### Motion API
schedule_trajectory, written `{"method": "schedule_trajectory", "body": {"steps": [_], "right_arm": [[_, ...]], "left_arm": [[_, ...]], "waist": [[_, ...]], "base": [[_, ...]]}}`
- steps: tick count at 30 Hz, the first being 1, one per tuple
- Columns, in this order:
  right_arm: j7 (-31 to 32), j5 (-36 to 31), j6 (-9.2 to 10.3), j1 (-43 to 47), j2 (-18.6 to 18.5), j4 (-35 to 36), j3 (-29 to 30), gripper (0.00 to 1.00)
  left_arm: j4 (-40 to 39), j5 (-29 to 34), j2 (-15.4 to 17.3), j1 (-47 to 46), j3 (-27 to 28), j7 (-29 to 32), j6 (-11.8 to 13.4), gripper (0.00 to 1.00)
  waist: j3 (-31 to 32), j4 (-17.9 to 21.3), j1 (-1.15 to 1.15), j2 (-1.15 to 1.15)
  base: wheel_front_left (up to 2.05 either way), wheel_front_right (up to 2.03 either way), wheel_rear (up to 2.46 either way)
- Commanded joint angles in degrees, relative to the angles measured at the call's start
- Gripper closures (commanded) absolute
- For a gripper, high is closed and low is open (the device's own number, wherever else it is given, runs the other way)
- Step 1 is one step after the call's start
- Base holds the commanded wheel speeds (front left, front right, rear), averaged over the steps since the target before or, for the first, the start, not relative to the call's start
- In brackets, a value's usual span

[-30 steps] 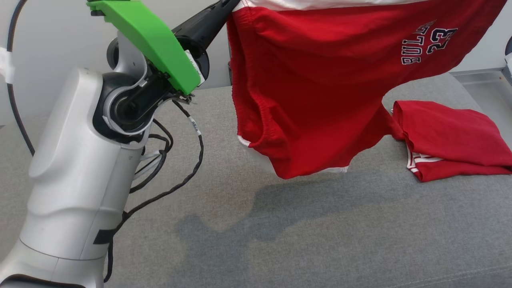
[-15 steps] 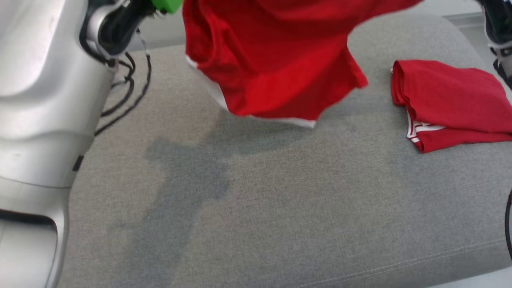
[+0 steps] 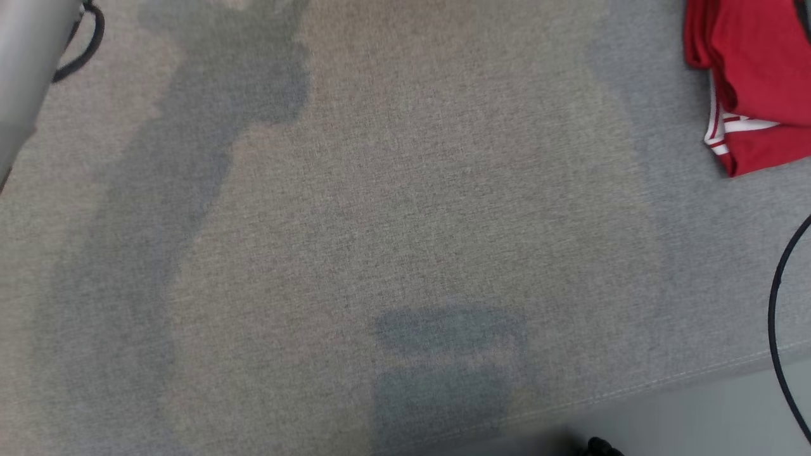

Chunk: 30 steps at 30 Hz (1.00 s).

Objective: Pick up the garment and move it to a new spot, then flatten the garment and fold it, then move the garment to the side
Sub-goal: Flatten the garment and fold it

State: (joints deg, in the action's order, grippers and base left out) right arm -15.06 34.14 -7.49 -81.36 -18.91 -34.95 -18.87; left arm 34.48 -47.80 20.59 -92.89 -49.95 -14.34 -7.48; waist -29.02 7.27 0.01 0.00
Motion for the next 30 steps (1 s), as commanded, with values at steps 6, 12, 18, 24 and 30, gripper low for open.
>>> {"method": "schedule_trajectory", "body": {"steps": [6,12,18,24,30], "right_arm": [[-0.15,-2.0,0.02,11.05,-1.19,5.37,-0.42,1.0],[-0.16,-1.47,0.02,23.08,-5.92,12.33,1.09,1.0],[-0.17,-0.33,0.02,36.53,-10.01,17.2,1.47,1.0],[-0.16,0.31,0.02,47.68,-11.68,20.63,2.83,1.0],[-0.16,0.92,0.03,59.17,-13.3,22.69,3.87,1.0]], "left_arm": [[-7.92,-4.61,4.83,10.14,-3.78,-0.83,0.01,1.0],[-17.98,-6.75,7.24,23.16,-4.78,-0.87,0.01,1.0],[-24.41,-8.3,10.11,34.98,-8.98,-0.87,0.01,1.0],[-25.4,-9.27,10.79,43.41,-10.17,-0.87,0.01,1.0],[-25.53,-9.16,11.69,52.66,-9.62,-0.88,0.0,1.0]], "waist": [[-11.71,-2.05,-0.01,0.0],[-7.05,-3.26,-0.01,0.0],[-0.69,-3.72,-0.01,0.0],[4.62,-3.89,-0.01,0.0],[10.53,-4.07,-0.01,0.0]], "base": [[0.0,0.0,0.0],[0.0,0.0,0.0],[0.0,0.0,0.0],[0.0,0.0,0.0],[0.0,0.0,0.0]]}}
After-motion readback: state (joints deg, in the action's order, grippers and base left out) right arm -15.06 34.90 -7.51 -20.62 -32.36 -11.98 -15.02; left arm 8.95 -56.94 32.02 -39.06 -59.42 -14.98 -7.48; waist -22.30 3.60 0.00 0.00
